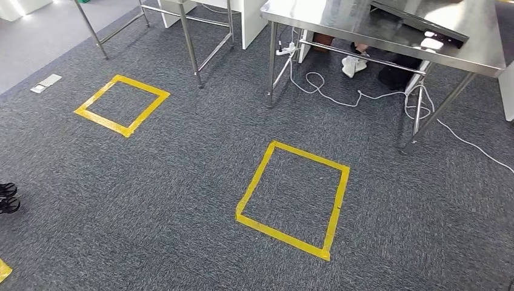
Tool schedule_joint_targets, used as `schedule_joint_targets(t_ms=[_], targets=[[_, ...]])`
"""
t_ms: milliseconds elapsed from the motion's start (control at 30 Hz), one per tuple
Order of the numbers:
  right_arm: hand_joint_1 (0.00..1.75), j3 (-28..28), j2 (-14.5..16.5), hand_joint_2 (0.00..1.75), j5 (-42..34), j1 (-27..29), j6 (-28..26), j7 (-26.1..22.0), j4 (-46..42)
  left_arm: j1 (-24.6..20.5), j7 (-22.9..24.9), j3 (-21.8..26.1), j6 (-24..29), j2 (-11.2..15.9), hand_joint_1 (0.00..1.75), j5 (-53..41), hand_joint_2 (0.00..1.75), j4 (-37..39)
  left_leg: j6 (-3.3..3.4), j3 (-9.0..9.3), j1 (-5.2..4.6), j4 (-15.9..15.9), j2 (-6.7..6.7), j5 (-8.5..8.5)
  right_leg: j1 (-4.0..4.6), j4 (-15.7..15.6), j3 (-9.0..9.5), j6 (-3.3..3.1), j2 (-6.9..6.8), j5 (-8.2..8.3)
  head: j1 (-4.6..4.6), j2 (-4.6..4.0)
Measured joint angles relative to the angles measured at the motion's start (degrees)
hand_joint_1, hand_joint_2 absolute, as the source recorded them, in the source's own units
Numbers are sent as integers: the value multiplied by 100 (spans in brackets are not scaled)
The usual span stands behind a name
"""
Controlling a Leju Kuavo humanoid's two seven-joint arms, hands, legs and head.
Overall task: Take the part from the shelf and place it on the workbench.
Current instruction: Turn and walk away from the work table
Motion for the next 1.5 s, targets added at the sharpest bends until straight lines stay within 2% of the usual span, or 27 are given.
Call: schedule_joint_targets(t_ms=[67, 133, 200, 267, 333, 367, 400, 433, 500, 567, 633, 667, 733, 800, 867, 900, 933, 1000, 1067, 1133, 1167, 1233, 1300, 1367, 1400, 1433, 1500], targets=[[0, 0, 2, 0, 19, -5, 2, 5, -1, -3, 1, 1, 3, 1, 0, 0, 0, 0, -70, -38, -12, 23, -97, 17, 5, -251, 86, -67, 96, 68, -4, -1], [0, -1, 7, 0, 30, -13, 3, 16, -2, 13, 1, 1, 7, 2, 0, 0, 0, 0, -133, -81, 11, 35, -169, 38, 7, -256, 107, -157, -16, 105, -8, -1], [0, -2, 10, 0, 34, -18, 3, 28, -2, 26, 0, -1, 9, 2, 0, 0, 0, 0, -182, -192, 24, 235, 14, -95, -13, -269, 128, -246, -142, 142, -25, -1], [0, -1, 11, 0, 40, -8, 2, 32, -1, 20, -1, -1, 9, 1, 0, -4, 0, 1, -224, -478, 29, 866, 332, -463, 5, -274, 115, -318, -283, 153, -56, -1], [0, -1, 8, 0, 42, 7, -1, 38, 0, 15, -1, -1, 7, -1, 0, -11, 0, 2, -255, -795, 44, 1572, 461, -762, 40, -272, 104, -352, -446, 146, -69, 0], [0, -2, 5, 0, 42, 11, -1, 43, 0, 17, -1, -1, 7, 0, 0, -14, 0, 2, -259, -844, 49, 1696, 488, -771, 52, -271, 89, -357, -527, 140, -70, 0], [0, -2, 4, 0, 42, 8, -2, 47, 0, 21, -1, 0, 7, 1, 0, -15, 0, 2, -254, -772, 53, 1586, 514, -676, 58, -271, 80, -362, -596, 134, -70, 0], [0, -1, 7, 0, 42, 3, -2, 50, 0, 24, -1, 0, 7, 1, 0, -15, 0, 2, -240, -586, 55, 1264, 563, -516, 62, -271, 75, -362, -662, 125, -71, -1], [0, -1, 12, 0, 43, -10, -2, 50, -1, 14, -2, -1, 6, 2, 0, -15, 0, 1, -191, -133, 37, 465, 787, -254, 91, -271, 105, -339, -779, 97, -71, -1], [0, -2, 11, 0, 43, -19, -3, 50, -2, -11, -5, -2, 5, 2, 0, -15, 0, 0, -131, 51, -5, 111, 903, -193, 123, -273, 146, -284, -884, 69, -58, -1], [0, -1, 15, 0, 43, -34, -4, 49, -3, -14, -7, -1, 5, 2, 0, -15, 0, 0, -64, 36, -34, 90, 780, -170, 142, -290, 179, -221, -990, 58, -47, 0], [0, 0, 17, 0, 43, -44, -5, 50, -3, -8, -7, -1, 4, 1, 0, -15, 0, 1, -27, 46, -28, 54, 716, -143, 140, -267, 183, -192, -959, 33, -47, -1], [0, 0, 16, 0, 44, -48, -6, 50, -3, -4, -7, -1, 5, -1, 0, -15, 0, 1, 49, 69, 5, -23, 589, -82, 130, 73, 38, -190, -664, -175, -33, -1], [0, 0, 10, 0, 44, -31, -6, 50, -2, -12, -7, -1, 5, -2, 0, -15, 0, 0, 82, 50, 14, -41, 446, -60, 98, 827, -322, -233, -344, -522, -10, -1], [0, 0, 7, 0, 42, -11, -6, 50, -2, -12, -7, -1, 4, -2, 0, -15, 0, 0, 83, 36, 9, -38, 273, -57, 90, 1351, -596, -208, -270, -668, 0, -1], [0, -1, 5, 0, 42, -4, -6, 51, -2, -7, -7, -1, 4, -3, 0, -15, 0, 1, 81, 39, 9, -34, 181, -55, 85, 1300, -588, -162, -254, -590, 1, -1], [0, -1, 2, 0, 42, 1, -6, 51, -2, -2, -7, -1, 4, -3, 0, -15, 0, 1, 77, 46, 9, -30, 92, -54, 76, 1020, -471, -106, -227, -426, 0, -1], [0, -1, -8, 0, 43, 5, -6, 51, -2, 0, -7, -1, 4, -3, 0, -15, 0, 2, 46, 48, 0, -5, -70, -57, 41, 197, -131, -28, -16, -51, 2, -1], [0, 0, -10, 0, 44, -2, -6, 49, -1, -1, -7, -1, 4, -3, 0, -15, 0, 2, -11, 21, -16, 20, -185, -58, 29, -229, 24, -61, 126, 117, 0, -1], [0, -1, -3, 0, 45, -18, -9, 50, 0, 14, -7, -1, 4, -2, 0, -15, 0, 2, -76, -15, -8, 24, -276, -43, 38, -246, 43, -142, 38, 137, -4, -1], [0, -1, -1, 0, 44, -24, -15, 51, 0, 25, -7, -1, 4, -1, 0, -16, 0, 2, -104, -38, 0, 51, -234, -57, 30, -254, 60, -176, -18, 152, -5, -1], [0, -2, 8, 0, 45, -22, -32, 53, 0, 27, -7, -2, 5, 1, 0, -19, 0, 2, -153, -188, 0, 351, 62, -241, 6, -276, 79, -270, -154, 172, -26, -1], [0, -2, 10, 0, 46, -7, -43, 55, 0, 12, -7, -3, 7, -1, 0, -26, 0, 2, -194, -533, 10, 1067, 385, -611, 28, -280, 82, -345, -310, 158, -47, -1], [0, -2, 7, 0, 49, 6, -49, 64, 0, 7, -7, -3, 7, -3, 0, -37, 0, 2, -227, -857, 40, 1705, 470, -825, 53, -280, 81, -372, -483, 139, -46, -1], [0, -2, 6, 0, 56, 7, -51, 69, 0, 12, -7, -3, 7, -3, 0, -42, 0, 2, -235, -876, 53, 1742, 495, -779, 59, -280, 79, -379, -565, 128, -47, -1], [0, -2, 7, 0, 66, 5, -53, 73, 0, 16, -5, -3, 7, -2, 0, -44, 0, 2, -237, -769, 63, 1543, 538, -634, 61, -280, 84, -378, -641, 114, -48, -1], [0, -2, 13, 0, 91, 0, -54, 75, 0, 10, -1, -4, 9, -1, 0, -43, 0, 2, -217, -314, 56, 733, 780, -298, 79, -278, 125, -353, -774, 69, -51, -1]])
